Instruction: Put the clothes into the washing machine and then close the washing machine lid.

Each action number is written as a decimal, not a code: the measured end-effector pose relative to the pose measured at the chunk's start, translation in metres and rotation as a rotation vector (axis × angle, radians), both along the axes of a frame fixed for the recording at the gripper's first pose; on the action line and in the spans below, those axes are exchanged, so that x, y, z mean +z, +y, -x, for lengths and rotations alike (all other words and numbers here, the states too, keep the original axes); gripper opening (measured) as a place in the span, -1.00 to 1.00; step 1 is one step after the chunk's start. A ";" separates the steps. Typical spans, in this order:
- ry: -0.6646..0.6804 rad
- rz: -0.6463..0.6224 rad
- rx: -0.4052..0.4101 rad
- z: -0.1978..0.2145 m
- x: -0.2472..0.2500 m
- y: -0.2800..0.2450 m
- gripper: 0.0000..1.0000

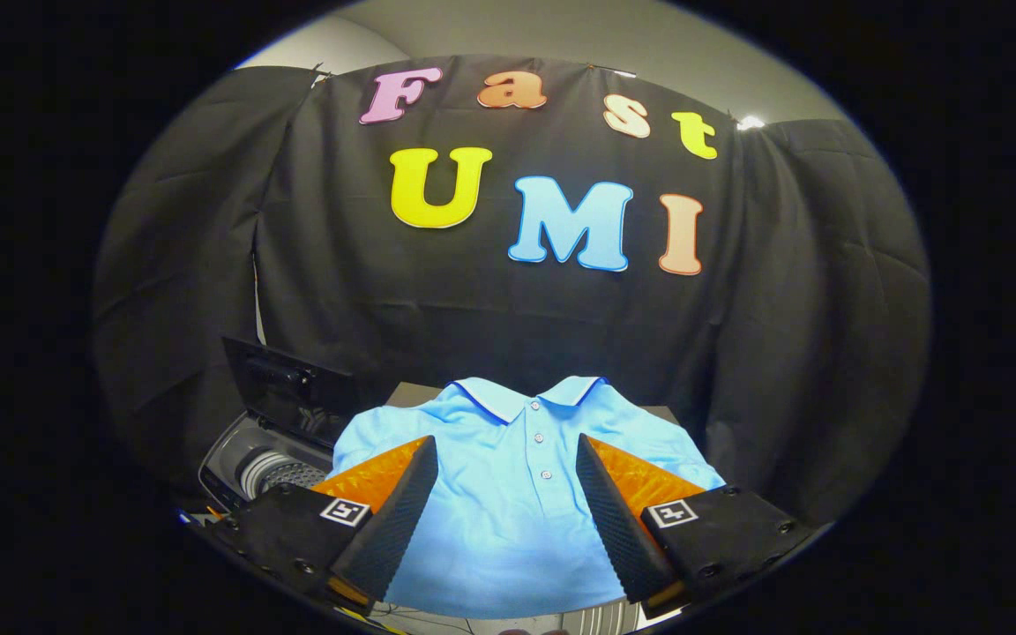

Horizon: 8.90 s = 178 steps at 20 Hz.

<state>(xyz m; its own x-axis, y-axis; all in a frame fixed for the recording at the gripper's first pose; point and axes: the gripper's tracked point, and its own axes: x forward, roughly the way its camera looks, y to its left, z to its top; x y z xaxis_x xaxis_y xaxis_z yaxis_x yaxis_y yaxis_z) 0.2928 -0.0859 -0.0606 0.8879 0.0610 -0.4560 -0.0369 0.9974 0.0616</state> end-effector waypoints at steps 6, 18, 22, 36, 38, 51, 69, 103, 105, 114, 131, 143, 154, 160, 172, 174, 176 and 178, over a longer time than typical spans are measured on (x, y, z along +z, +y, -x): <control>0.099 -0.010 -0.004 -0.028 -0.043 -0.007 0.97; 0.224 -0.102 -0.007 -0.034 -0.096 -0.018 0.97; 0.233 -0.124 0.011 -0.034 -0.098 -0.018 0.98; 0.312 -0.107 0.106 -0.029 -0.095 -0.002 -0.66; 0.310 -0.143 0.095 -0.030 -0.092 -0.003 -0.66; 0.158 -0.214 0.066 -0.036 -0.026 -0.008 -0.98; 0.223 -0.144 0.040 -0.030 -0.050 -0.009 0.96; 0.028 -0.363 0.245 -0.005 0.066 0.086 -0.98; 0.009 -0.370 0.286 -0.005 0.081 0.111 -0.97; 0.019 -0.406 0.459 -0.006 0.108 0.248 -0.97; 0.139 -0.395 0.553 -0.011 0.046 0.419 -0.97; 0.271 -0.273 0.471 -0.018 -0.097 0.451 -0.98; 0.433 -0.243 0.361 -0.028 -0.193 0.457 -0.97; 0.501 -0.228 0.325 -0.020 -0.224 0.461 -0.97; 0.491 -0.170 0.287 -0.027 -0.222 0.447 0.46; 0.489 -0.187 0.298 -0.022 -0.221 0.452 0.95; 0.478 -0.190 0.299 -0.022 -0.211 0.447 0.97; 0.460 -0.196 0.306 -0.020 -0.201 0.445 0.97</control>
